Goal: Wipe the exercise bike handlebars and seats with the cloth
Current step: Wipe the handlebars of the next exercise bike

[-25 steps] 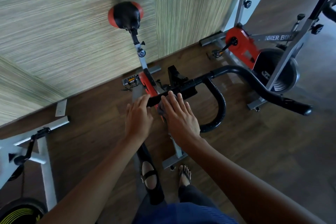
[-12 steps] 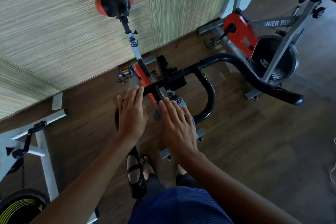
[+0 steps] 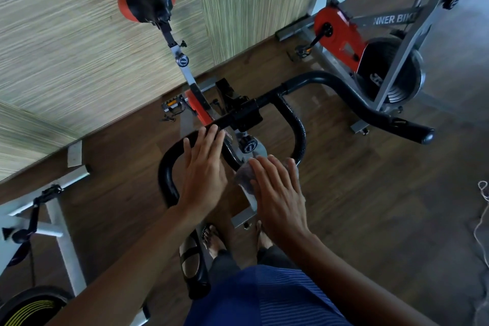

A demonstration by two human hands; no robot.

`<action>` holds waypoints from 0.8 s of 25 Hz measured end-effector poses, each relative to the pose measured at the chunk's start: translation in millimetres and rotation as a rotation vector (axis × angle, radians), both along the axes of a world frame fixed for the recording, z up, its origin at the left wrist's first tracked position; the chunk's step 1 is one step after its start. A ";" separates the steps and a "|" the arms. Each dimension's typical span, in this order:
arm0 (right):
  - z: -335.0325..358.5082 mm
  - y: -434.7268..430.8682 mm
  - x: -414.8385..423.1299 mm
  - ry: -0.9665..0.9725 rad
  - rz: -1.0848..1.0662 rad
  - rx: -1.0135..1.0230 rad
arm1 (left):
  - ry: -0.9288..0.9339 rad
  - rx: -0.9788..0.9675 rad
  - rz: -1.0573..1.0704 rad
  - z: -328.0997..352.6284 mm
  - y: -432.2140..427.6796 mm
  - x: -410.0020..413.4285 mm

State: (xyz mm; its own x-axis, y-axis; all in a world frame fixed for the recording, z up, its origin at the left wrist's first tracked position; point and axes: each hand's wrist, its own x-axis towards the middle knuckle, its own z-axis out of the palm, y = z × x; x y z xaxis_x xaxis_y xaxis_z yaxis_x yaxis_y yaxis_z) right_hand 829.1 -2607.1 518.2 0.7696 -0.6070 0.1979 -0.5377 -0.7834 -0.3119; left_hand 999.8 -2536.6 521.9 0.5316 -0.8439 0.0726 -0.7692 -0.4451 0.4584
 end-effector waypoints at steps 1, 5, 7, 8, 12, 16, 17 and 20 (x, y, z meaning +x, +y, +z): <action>-0.7 0.8 -0.4 -0.021 -0.022 0.012 | -0.016 0.002 -0.042 -1.4 0.3 -3.9; -8.1 -10.3 -5.7 -0.135 0.004 0.039 | 0.000 0.041 -0.161 -2.2 5.5 -17.2; -12.9 -30.6 -18.5 -0.206 0.046 0.059 | 0.005 0.062 -0.180 1.5 8.4 -22.4; -15.4 -36.1 -22.5 -0.249 0.045 0.089 | 0.006 0.063 -0.191 2.9 9.9 -24.9; -22.6 -39.9 -29.0 -0.317 0.105 0.118 | 0.053 0.066 -0.230 2.1 10.5 -30.2; -24.2 -67.9 -30.9 -0.363 0.099 0.186 | 0.156 0.037 -0.219 1.3 6.9 -32.3; -24.9 -62.9 -31.2 -0.374 0.081 0.213 | 0.187 0.045 -0.223 1.8 7.1 -33.0; -27.5 -59.9 -39.0 -0.355 0.195 0.154 | 0.177 0.051 -0.232 3.8 6.4 -33.7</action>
State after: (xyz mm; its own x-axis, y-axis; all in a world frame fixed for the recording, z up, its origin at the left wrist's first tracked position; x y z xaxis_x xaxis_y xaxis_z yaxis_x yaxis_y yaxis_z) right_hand 790.2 -2667.0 490.7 0.7731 -0.5006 0.3894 -0.2227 -0.7892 -0.5723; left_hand 966.1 -2530.2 525.7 0.3248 -0.9445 -0.0493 -0.7634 -0.2926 0.5758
